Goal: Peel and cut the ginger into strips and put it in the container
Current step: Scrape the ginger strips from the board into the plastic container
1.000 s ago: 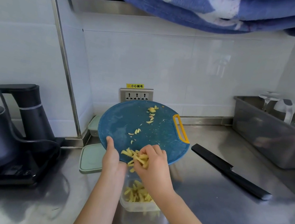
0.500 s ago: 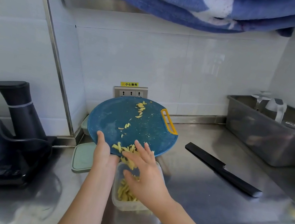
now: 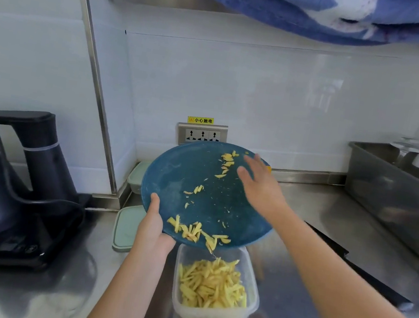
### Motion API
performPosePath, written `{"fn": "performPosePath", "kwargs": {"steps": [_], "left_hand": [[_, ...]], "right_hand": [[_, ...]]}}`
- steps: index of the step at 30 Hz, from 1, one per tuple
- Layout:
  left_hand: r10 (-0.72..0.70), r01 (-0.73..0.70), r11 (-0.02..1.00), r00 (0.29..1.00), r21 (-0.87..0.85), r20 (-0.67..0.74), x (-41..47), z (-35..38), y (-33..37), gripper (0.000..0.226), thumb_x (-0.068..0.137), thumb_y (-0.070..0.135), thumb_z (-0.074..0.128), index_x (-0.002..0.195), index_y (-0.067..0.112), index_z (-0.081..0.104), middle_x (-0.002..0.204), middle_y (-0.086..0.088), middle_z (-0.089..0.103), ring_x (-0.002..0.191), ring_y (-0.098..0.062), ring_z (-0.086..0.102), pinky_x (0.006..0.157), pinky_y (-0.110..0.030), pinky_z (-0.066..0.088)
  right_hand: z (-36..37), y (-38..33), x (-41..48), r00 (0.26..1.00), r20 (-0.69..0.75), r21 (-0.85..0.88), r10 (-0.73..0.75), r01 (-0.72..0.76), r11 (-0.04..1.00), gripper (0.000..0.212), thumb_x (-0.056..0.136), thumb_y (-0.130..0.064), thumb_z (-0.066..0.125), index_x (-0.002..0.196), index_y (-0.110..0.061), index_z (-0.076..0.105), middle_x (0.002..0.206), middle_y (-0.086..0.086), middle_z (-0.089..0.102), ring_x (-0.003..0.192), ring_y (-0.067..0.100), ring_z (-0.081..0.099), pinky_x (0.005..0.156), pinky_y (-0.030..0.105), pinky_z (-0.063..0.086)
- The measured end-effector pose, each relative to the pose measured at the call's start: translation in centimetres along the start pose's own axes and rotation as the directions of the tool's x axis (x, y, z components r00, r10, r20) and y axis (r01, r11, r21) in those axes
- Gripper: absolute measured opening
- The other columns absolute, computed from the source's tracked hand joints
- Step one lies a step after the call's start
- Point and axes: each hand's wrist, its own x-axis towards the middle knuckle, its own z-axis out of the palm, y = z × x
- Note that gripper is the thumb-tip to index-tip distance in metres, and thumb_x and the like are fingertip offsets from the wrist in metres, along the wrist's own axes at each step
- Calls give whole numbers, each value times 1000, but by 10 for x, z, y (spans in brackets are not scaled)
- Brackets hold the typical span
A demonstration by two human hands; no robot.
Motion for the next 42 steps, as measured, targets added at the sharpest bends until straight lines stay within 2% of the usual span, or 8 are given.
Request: {"fn": "performPosePath", "kwargs": {"steps": [4,9,16,22,26,33,39,42], "left_hand": [[-80,80,995,997,53,11,11,-14,12,47,93,44,52,127,12,56,116,-14,66,101,-34,64,80,-54,52],[-98,90,990,993,109,67,13,-19,20,43,94,45,50,118,11,61,103,-14,71,86,-31,70,73,-49,53],[-106,99,989,993,110,56,18,-19,26,46,91,46,53,120,11,61,110,-14,70,96,-33,67,72,-49,54],[-105,103,993,993,53,49,11,-8,14,50,91,48,52,121,9,60,111,-18,68,102,-37,64,81,-55,52],[-80,77,996,994,37,79,6,2,6,51,94,48,47,123,8,59,114,-18,67,106,-36,62,82,-53,51],[-64,69,997,991,-35,119,-4,11,-1,54,96,51,40,120,7,58,119,-19,64,111,-35,59,101,-52,41],[-11,11,1000,999,4,38,-13,9,-3,49,96,51,41,116,9,57,96,-13,67,86,-26,64,71,-39,49],[-10,9,1000,999,16,38,-15,7,-2,51,94,53,43,122,11,55,99,-14,67,89,-28,63,67,-40,50]], "right_hand": [[-9,17,57,993,16,-246,115,-107,963,60,103,-41,28,154,-12,12,161,9,-1,147,26,12,116,36,16],[1,24,82,996,34,-449,83,-59,891,64,102,-48,15,154,-11,5,160,15,0,148,28,1,118,43,8],[31,3,62,993,52,-179,-105,113,977,50,103,-43,26,143,-17,42,154,6,32,144,21,24,115,34,16],[43,-14,36,980,136,35,-143,140,990,43,101,-37,40,109,-5,68,110,12,64,107,23,55,88,28,39],[45,-17,19,969,134,36,-207,204,978,35,91,-47,56,93,-16,72,90,-5,64,93,12,54,88,27,39],[67,-22,-20,916,218,7,-336,342,940,22,78,-51,70,87,-31,70,98,-9,56,99,10,42,94,24,32],[77,-11,-51,871,183,-54,-457,473,879,9,80,-22,68,78,-17,61,83,-8,50,83,11,39,78,12,31],[74,-7,-67,873,147,-64,-464,477,877,6,78,-15,64,76,-14,58,79,-9,47,78,7,34,73,9,32]]}}
